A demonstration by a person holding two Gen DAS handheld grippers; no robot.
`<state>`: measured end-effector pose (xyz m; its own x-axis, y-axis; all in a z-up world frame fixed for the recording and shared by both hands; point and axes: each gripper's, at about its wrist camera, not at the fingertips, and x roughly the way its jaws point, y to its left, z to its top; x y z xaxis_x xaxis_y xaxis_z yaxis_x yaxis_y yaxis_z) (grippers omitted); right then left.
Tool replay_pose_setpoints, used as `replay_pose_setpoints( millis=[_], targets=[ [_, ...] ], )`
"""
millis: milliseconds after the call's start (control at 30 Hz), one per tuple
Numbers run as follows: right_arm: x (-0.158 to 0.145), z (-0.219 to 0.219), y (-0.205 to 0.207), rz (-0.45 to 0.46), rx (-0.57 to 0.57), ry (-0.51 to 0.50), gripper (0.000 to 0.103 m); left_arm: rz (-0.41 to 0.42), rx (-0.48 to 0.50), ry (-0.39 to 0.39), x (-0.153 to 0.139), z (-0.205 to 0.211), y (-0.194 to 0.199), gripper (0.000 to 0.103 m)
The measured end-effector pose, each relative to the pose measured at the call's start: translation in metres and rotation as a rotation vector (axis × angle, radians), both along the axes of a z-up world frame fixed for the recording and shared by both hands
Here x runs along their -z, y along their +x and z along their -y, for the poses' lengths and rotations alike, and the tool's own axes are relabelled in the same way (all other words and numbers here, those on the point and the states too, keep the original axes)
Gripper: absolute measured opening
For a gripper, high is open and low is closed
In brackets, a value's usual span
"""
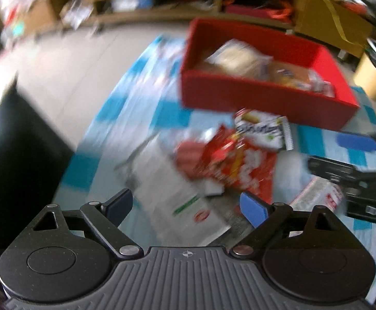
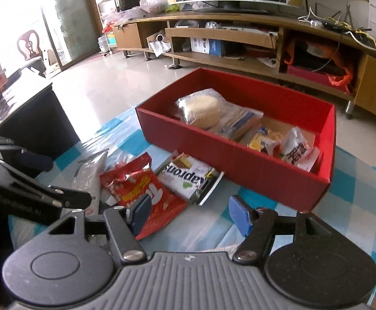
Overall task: Organize snacks
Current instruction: 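Move both tools back to the snack pile on the cloth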
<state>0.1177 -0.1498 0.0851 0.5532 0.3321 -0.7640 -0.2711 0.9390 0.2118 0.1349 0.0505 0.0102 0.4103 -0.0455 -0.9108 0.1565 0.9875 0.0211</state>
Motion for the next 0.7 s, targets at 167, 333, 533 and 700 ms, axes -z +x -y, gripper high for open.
replay_pose_setpoints(
  millis=[167, 333, 533, 700],
  targets=[
    [0.000, 0.006, 0.000, -0.006, 0.018, -0.001, 0.065, -0.112, -0.174, -0.091, 0.023, -0.025, 0.016, 0.094],
    [-0.002, 0.010, 0.000, -0.003, 0.019, 0.007, 0.065, -0.145, -0.247, -0.113, 0.039, -0.018, 0.030, 0.094],
    [0.003, 0.013, -0.003, -0.021, 0.005, -0.009, 0.065, -0.164, -0.281, -0.135, 0.050, -0.016, 0.032, 0.077],
    [0.010, 0.018, -0.011, -0.051, 0.021, -0.025, 0.065, -0.174, -0.213, -0.170, 0.043, -0.020, 0.017, 0.067]
  ],
)
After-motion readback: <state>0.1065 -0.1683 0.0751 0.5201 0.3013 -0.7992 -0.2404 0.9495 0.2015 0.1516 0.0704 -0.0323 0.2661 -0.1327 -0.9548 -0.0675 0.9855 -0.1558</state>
